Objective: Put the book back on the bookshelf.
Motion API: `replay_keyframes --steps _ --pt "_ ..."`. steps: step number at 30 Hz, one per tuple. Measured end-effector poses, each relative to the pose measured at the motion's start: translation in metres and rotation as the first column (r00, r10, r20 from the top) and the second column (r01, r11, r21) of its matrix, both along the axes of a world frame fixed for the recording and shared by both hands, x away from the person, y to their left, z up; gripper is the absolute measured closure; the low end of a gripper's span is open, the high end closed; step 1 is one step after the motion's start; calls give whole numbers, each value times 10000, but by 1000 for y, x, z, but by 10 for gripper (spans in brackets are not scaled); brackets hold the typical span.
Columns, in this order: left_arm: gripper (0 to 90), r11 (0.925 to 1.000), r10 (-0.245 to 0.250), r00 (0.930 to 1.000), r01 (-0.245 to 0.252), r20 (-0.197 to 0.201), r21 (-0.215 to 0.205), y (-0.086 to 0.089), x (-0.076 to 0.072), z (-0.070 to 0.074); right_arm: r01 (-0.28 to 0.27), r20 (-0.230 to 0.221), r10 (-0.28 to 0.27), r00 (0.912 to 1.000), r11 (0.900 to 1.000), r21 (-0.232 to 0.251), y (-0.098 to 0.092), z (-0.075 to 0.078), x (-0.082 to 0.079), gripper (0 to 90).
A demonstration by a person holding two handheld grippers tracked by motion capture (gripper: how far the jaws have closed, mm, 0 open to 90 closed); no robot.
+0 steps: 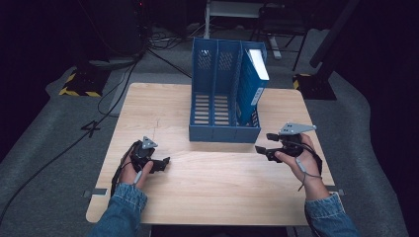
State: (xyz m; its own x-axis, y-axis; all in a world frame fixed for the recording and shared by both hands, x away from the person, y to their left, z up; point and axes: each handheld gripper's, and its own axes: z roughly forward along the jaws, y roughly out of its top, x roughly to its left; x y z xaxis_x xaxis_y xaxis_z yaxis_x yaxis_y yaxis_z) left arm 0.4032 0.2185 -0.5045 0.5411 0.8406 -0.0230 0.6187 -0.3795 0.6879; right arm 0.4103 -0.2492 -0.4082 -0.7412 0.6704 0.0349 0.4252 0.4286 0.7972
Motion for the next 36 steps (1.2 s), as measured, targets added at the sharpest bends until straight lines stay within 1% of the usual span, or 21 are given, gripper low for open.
replay_keyframes --steps 2,6,11,14,16,17,20,22,24,27,29,30,31,34,36 --pt "131 10000 2 10000 -2 0 -3 0 0 0 -70 -212 65 9998 9998 -211 2 -11 1 285" --pt "127 10000 -13 10000 13 -18 1 0 0 0 -212 -551 192 9983 9991 -355 6 -30 2 277" --pt "124 10000 12 10000 -12 -40 -18 0 0 0 -233 -757 188 9970 9980 -586 7 -50 2 270" --pt "122 10000 17 10000 -17 -48 -10 0 0 0 -175 -761 133 9970 9984 -543 6 -60 1 261" --pt "120 10000 24 10000 -24 -39 13 0 0 0 21 -517 -47 9987 9987 -512 6 -68 0 256" --pt "118 10000 38 10000 -38 -43 26 0 0 0 90 -484 -113 9988 9988 -472 6 -71 -1 253" --pt "117 10000 36 10000 -36 -35 34 0 1 0 193 -524 -213 9984 9990 -395 6 -80 -2 242" --pt "116 10000 35 10000 -35 -34 28 -1 1 0 119 -574 -155 9982 9979 -629 6 -85 -2 225" --pt "115 10000 45 10000 -45 -38 36 -1 1 0 122 -512 -154 9986 9980 -626 7 -88 -2 210" --pt "114 10000 43 10000 -43 -31 42 -1 1 0 -4 -511 -36 9987 9969 -785 6 -91 -1 189" --pt "114 10000 57 10000 -57 -27 26 -1 1 0 60 -536 -109 9985 9958 -915 6 -94 0 184" --pt "114 10000 56 10000 -56 -29 27 -1 1 0 184 -419 -229 9989 9945 -1036 6 -95 0 173" --pt "114 10000 58 10000 -58 -27 19 -1 1 0 311 -400 -355 9986 9938 -1063 6 -96 0 160" --pt "113 10000 58 10000 -58 -42 12 -1 1 0 450 -356 -488 9982 9938 -1012 7 -97 0 138" --pt "113 10000 58 10000 -58 -35 18 -1 1 0 403 -414 -445 9982 9943 -984 7 -97 0 128"
